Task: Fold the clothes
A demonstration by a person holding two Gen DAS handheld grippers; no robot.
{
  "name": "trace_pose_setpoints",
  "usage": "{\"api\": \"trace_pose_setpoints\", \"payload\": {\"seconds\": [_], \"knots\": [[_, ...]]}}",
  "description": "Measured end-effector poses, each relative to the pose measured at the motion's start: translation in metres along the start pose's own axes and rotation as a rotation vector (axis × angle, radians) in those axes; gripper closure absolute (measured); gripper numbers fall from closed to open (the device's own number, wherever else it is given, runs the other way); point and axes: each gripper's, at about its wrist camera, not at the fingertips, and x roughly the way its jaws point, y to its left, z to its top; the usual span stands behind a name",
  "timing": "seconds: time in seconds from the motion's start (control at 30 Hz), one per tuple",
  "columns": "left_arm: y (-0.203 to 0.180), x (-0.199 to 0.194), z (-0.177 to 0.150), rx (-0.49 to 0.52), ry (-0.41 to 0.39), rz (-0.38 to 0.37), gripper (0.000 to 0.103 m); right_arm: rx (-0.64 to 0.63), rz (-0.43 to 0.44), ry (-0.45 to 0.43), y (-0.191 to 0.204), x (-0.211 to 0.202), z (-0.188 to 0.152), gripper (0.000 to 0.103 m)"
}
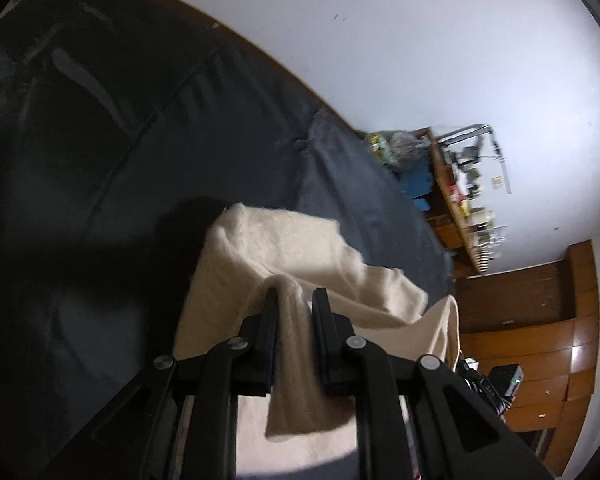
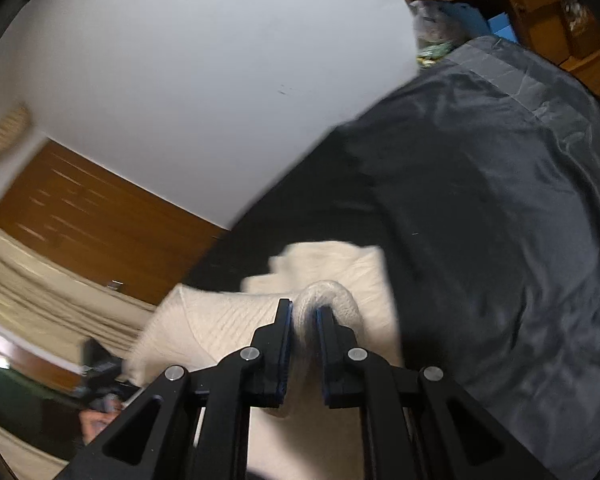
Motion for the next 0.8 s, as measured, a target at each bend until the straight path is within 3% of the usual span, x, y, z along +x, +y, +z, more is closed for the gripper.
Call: {"api": "trace_pose_setpoints", "payload": {"seconds": [0.1,0.23,0.3,0.37,0.47,0.57,0.63,0.8], "knots": [[0.006,0.017,0.006,-0.004,0.023,0.012,0.085,-0.031,-0.083,0.018,-0.001,0.018,-0.002,0.09],[0.015,0.025,0.011,-0.022,0.038,-0.017,0.085,-0.029,-0.079,0.013,-0.008,0.016,-0.006,0.082],[0.017,0.025,0.012,-0.028,0.043,-0.025,0.085,-0.033,-0.068,0.005,-0.009,0.012,-0.007,0.067],[0.018,0.022,0.012,-0.047,0.044,-0.032,0.084,-0.043,-0.063,-0.035,-0.006,0.002,-0.006,0.02],[0.021,0.014,0.013,-0.098,0.015,-0.039,0.082,-0.041,-0.033,-0.075,-0.006,-0.008,-0.002,0.017],[0.019,-0.003,0.016,-0.084,-0.065,0.023,0.056,-0.056,-0.037,-0.053,-0.007,-0.014,-0.002,0.017],[0.015,-0.012,0.019,-0.044,-0.097,0.07,0.05,-0.095,-0.096,-0.031,-0.004,-0.012,-0.004,0.017],[0.009,-0.008,0.008,0.057,-0.038,0.116,0.045,-0.171,-0.206,0.037,0.001,0.005,-0.013,0.017]]}}
